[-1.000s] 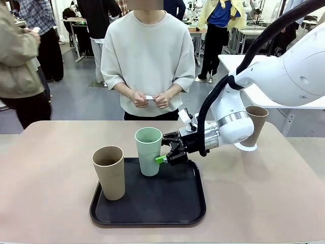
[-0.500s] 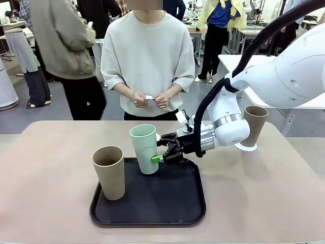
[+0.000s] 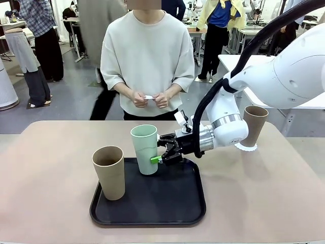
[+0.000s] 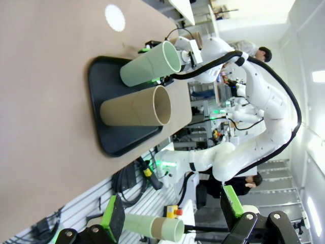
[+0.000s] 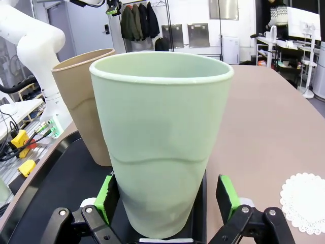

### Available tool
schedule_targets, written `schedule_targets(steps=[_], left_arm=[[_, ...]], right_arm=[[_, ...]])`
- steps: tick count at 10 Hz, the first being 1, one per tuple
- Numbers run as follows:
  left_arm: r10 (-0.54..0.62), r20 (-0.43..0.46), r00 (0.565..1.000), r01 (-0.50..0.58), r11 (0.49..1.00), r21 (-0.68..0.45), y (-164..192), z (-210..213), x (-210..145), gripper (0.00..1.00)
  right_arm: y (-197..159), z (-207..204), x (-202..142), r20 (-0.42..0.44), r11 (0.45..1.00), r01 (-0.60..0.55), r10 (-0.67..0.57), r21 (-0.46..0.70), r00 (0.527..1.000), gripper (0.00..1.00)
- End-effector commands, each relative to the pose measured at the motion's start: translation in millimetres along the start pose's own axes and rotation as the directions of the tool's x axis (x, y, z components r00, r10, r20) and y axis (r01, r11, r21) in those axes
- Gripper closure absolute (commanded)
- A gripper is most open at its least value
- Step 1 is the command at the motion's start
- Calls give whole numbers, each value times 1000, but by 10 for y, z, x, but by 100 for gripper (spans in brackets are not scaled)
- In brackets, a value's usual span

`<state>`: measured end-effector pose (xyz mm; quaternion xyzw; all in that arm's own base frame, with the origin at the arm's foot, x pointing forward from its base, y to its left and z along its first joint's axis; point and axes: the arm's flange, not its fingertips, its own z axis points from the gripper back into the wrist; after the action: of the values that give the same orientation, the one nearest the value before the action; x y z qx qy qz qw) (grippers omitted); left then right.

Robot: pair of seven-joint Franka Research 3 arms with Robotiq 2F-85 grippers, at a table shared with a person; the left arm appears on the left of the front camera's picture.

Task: Place coasters on the table and set cups on them.
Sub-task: Take one Reusable plastic cup from the Flat Tray and place it on a coaster set by the human.

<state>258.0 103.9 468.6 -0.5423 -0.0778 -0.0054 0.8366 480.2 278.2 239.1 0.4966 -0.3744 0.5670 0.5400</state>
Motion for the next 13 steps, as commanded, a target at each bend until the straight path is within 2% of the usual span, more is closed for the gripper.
schedule_targets(steps=[1,10,13], left_arm=[[-8,3,1000,8,1000,-12,-4,16,-6,0],[-8,3,1000,8,1000,-12,-4,16,-6,0],[-8,3,1000,8,1000,-12,-4,16,-6,0]], right_arm=[[-46,-80,-18,-2,1000,8,-8,-5,1000,0],[14,-296,-31,-14,998,6,-5,67,1000,0],[6,-356,-26,16,995,-22,20,101,1000,0]])
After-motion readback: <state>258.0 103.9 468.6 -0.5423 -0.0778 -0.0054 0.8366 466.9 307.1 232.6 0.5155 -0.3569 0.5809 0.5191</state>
